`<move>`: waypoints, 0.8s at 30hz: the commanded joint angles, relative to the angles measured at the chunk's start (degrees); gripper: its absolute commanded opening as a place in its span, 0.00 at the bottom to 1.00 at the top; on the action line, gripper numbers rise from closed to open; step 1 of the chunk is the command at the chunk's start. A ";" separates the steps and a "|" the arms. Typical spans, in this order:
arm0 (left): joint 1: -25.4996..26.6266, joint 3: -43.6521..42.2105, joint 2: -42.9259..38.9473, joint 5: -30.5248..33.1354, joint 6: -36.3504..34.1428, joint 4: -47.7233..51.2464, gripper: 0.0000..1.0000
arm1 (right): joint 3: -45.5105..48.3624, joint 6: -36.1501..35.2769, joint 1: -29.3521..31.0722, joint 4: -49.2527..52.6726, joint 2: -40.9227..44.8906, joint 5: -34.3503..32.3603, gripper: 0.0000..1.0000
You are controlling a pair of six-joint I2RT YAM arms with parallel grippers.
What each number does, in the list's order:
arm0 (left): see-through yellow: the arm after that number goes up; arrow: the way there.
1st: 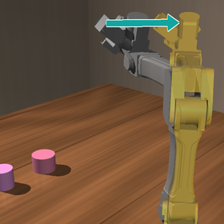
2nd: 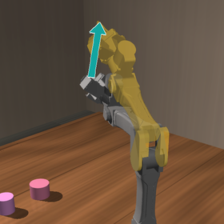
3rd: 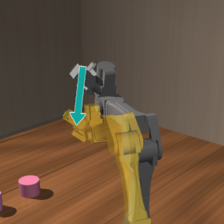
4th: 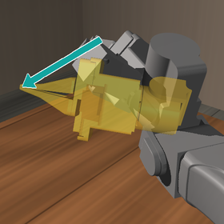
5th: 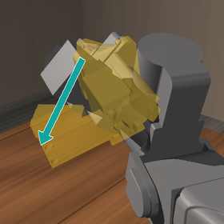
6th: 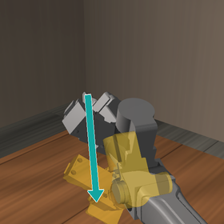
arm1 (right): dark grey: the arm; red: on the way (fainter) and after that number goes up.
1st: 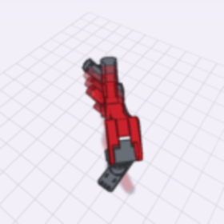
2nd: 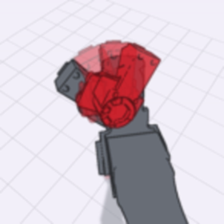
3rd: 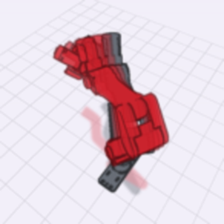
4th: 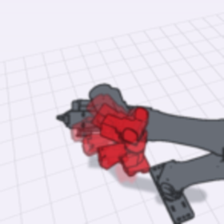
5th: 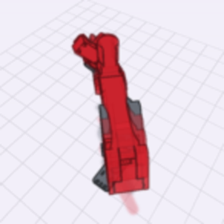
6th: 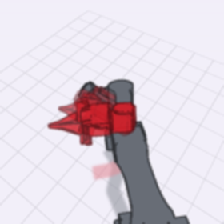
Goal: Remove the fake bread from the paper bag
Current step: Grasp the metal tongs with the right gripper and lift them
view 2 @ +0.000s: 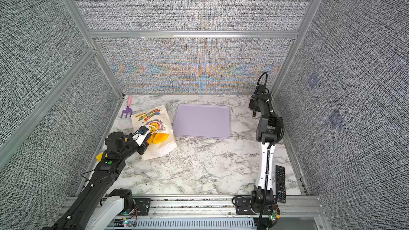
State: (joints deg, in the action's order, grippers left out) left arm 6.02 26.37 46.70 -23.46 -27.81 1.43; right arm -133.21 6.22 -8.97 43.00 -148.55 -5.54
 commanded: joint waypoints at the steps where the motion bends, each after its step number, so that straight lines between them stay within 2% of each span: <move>1: 0.07 0.00 -0.36 -0.58 0.39 -0.73 0.00 | 5.68 -2.06 0.35 4.82 3.96 -1.49 0.23; 5: 0.13 0.00 -0.73 -0.83 0.48 -0.73 0.00 | 19.29 -2.10 0.93 0.95 11.91 -1.18 0.13; 13: 0.30 -0.14 -1.39 -2.26 1.27 -1.30 0.00 | 50.11 2.59 3.91 -7.98 29.82 0.61 0.14; 17: 0.39 -0.18 -1.42 -2.86 1.64 -1.69 0.00 | 58.16 3.58 5.46 -8.30 32.76 0.51 0.26; 19: 0.42 -0.18 -1.52 -3.04 1.71 -1.78 0.00 | 60.85 3.54 6.43 -8.91 33.72 -1.10 0.41; 24: 0.53 -0.27 -1.70 -2.83 1.69 -1.78 0.00 | 65.29 5.25 7.66 -11.48 36.66 -2.83 0.68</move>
State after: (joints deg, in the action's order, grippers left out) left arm 6.50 26.17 45.19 -24.45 -26.89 1.41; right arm -70.26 10.55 -1.72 24.27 -111.55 -8.95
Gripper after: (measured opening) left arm 0.057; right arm 0.657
